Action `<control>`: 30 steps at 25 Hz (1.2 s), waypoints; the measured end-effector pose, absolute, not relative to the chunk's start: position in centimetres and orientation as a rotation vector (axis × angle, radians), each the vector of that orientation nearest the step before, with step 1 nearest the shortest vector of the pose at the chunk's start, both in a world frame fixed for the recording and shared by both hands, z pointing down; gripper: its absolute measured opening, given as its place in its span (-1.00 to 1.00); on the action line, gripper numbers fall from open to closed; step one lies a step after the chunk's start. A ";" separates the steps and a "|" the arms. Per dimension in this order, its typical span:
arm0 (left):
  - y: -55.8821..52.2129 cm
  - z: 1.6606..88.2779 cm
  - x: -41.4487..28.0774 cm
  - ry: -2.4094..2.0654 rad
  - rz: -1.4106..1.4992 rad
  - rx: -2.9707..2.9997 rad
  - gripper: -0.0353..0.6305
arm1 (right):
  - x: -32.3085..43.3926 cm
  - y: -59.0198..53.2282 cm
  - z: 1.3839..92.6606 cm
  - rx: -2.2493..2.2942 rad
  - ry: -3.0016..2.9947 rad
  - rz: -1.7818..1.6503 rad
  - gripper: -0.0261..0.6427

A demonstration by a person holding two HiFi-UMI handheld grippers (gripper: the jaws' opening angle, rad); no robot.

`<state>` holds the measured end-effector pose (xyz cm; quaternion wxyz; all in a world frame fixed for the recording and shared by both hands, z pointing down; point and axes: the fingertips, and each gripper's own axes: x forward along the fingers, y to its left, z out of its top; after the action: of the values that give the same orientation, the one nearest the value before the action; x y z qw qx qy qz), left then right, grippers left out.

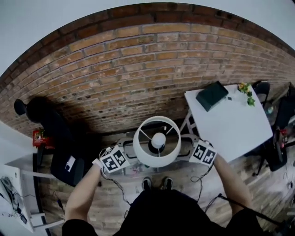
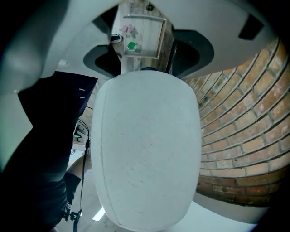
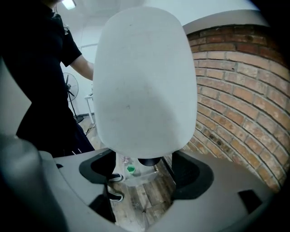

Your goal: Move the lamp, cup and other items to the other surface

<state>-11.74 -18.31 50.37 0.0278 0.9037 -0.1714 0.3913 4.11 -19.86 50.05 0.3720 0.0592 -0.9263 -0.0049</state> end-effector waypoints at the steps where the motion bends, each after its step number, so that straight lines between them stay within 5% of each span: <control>1: -19.1 49.9 -10.9 -0.493 1.199 2.817 0.14 | 5.0 -20.1 49.7 0.189 -2.371 -0.002 0.25; 30: -28.7 47.5 25.8 0.194 1.194 3.079 0.14 | 40.0 -22.0 46.4 0.819 -2.239 0.189 0.25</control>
<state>25.84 -28.68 47.50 -0.0833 0.9275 0.0583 0.3597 39.99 -22.00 46.36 0.3665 0.3187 -0.8710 0.0736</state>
